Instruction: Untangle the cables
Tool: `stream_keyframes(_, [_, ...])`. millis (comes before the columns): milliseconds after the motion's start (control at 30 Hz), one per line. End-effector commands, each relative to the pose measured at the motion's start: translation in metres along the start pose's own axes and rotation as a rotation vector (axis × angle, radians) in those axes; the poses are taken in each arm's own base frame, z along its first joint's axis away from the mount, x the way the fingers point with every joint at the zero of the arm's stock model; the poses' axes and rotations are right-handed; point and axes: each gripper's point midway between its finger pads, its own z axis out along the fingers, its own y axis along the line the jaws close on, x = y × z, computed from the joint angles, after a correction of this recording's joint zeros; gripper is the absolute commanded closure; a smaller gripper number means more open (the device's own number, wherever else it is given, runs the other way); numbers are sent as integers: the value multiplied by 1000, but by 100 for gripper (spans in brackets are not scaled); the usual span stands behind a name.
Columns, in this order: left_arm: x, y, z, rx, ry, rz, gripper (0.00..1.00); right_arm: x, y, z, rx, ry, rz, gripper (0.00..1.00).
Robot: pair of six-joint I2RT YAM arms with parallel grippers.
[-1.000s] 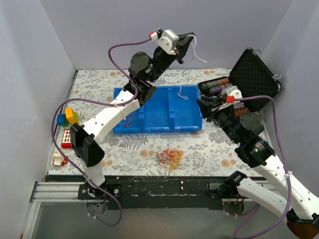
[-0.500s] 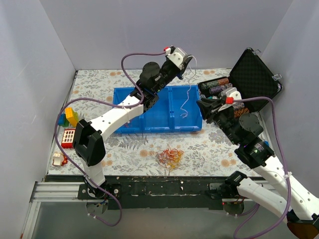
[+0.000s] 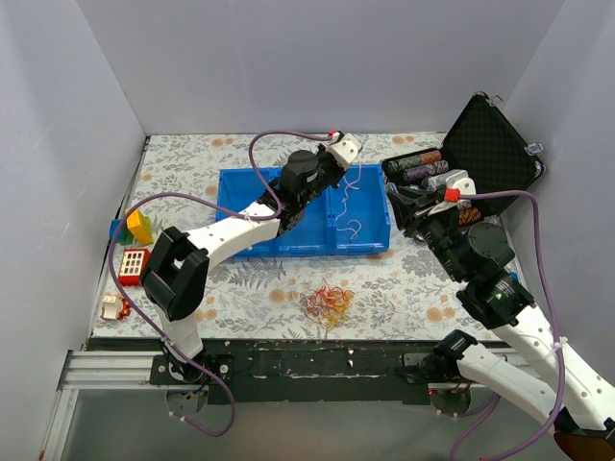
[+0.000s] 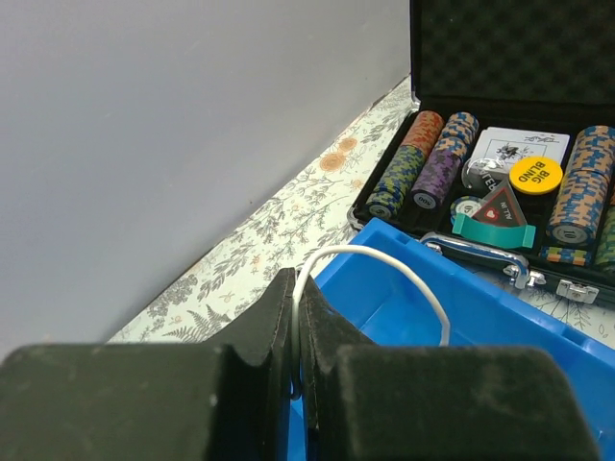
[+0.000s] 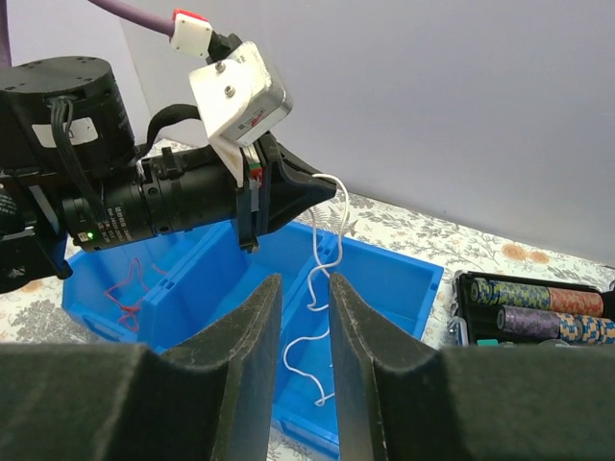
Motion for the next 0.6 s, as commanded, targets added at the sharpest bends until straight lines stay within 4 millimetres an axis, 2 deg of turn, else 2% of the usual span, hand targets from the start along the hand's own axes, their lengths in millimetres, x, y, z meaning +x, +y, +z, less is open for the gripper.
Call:
stream_keyframes(0, [-20, 3, -7, 4, -32, 7, 100, -13, -10, -2, 50, -49, 16, 66])
stream_keyframes(267, [22, -34, 8, 94, 77, 39, 96, -13, -16, -6, 85, -53, 28, 66])
stream_keyframes(300, [29, -37, 9, 103, 95, 40, 93, -14, -16, -6, 84, -53, 28, 66])
stream_keyframes(367, [36, -45, 9, 137, 124, 41, 80, -14, -16, -6, 87, -52, 28, 65])
stream_keyframes(467, [41, -54, 7, 185, 150, 39, 68, -13, -17, -5, 90, -50, 26, 65])
stream_keyframes(500, [41, -53, 6, 191, 157, 40, 61, -12, -17, -5, 92, -47, 24, 65])
stream_keyframes(567, [39, -55, 2, 213, 165, 42, 41, -12, -16, -3, 89, -46, 25, 65])
